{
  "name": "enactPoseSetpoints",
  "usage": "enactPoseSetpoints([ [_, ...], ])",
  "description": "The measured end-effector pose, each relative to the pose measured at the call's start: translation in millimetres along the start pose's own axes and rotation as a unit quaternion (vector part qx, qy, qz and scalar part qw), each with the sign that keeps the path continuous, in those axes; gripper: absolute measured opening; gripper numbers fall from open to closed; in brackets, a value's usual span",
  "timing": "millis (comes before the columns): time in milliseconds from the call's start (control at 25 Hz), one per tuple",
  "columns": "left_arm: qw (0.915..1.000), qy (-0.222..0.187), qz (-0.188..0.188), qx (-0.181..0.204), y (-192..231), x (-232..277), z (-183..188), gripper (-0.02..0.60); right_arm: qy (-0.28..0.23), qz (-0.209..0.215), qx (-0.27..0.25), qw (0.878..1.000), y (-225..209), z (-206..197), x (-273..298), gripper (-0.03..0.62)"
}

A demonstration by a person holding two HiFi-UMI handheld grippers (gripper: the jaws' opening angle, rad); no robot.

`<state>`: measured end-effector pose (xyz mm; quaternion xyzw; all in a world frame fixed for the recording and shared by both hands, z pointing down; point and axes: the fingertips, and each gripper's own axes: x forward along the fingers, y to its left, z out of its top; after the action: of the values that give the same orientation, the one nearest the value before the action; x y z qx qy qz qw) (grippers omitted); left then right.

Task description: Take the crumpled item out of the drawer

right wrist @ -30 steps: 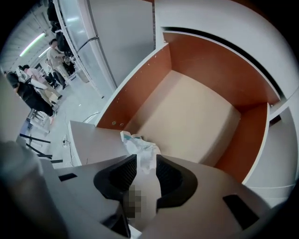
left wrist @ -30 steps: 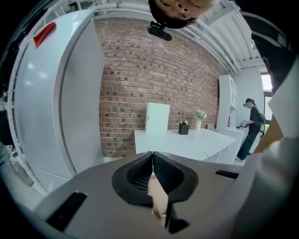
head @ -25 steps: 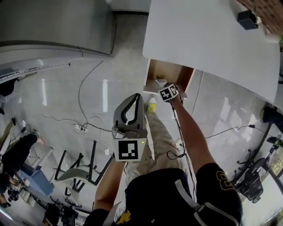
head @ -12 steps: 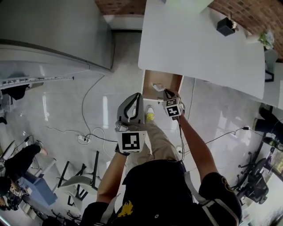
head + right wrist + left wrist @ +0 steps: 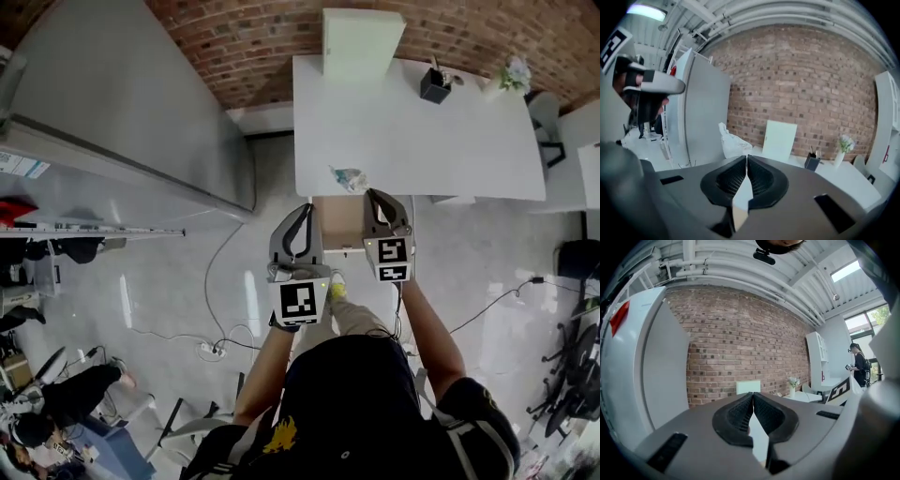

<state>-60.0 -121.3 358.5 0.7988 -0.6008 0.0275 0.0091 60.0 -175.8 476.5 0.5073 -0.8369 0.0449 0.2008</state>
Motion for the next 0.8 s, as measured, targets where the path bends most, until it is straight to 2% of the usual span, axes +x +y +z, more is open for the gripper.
enactPoseSetpoints([
  [80,0.9999,-0.01,0.005,-0.008,0.5,-0.6,18.9,0.018,-0.037,-0.01,-0.018,0.999,-6.0,40.8,-20.9,0.035],
  [160,0.9999,-0.011,0.0,0.01,-1.4,-0.1,29.3,0.018,-0.069,-0.017,-0.031,0.997,-13.3,76.0,-41.0,0.035],
  [280,0.9989,-0.016,-0.015,0.04,-6.4,-0.7,39.5,0.018,-0.104,-0.03,-0.032,0.994,-25.0,111.8,-71.8,0.035],
  [360,0.9987,-0.023,-0.015,0.042,-6.0,1.4,48.6,0.018,-0.124,-0.044,-0.036,0.991,-32.6,130.7,-87.6,0.035],
  [600,0.9975,-0.041,-0.016,0.054,-3.7,1.7,67.0,0.018,-0.17,-0.075,-0.035,0.982,-45.0,166.6,-122.1,0.032],
  [800,0.9962,-0.05,-0.018,0.069,-0.7,0.6,75.6,0.018,-0.187,-0.09,-0.03,0.978,-50.4,178.1,-140.7,0.032],
])
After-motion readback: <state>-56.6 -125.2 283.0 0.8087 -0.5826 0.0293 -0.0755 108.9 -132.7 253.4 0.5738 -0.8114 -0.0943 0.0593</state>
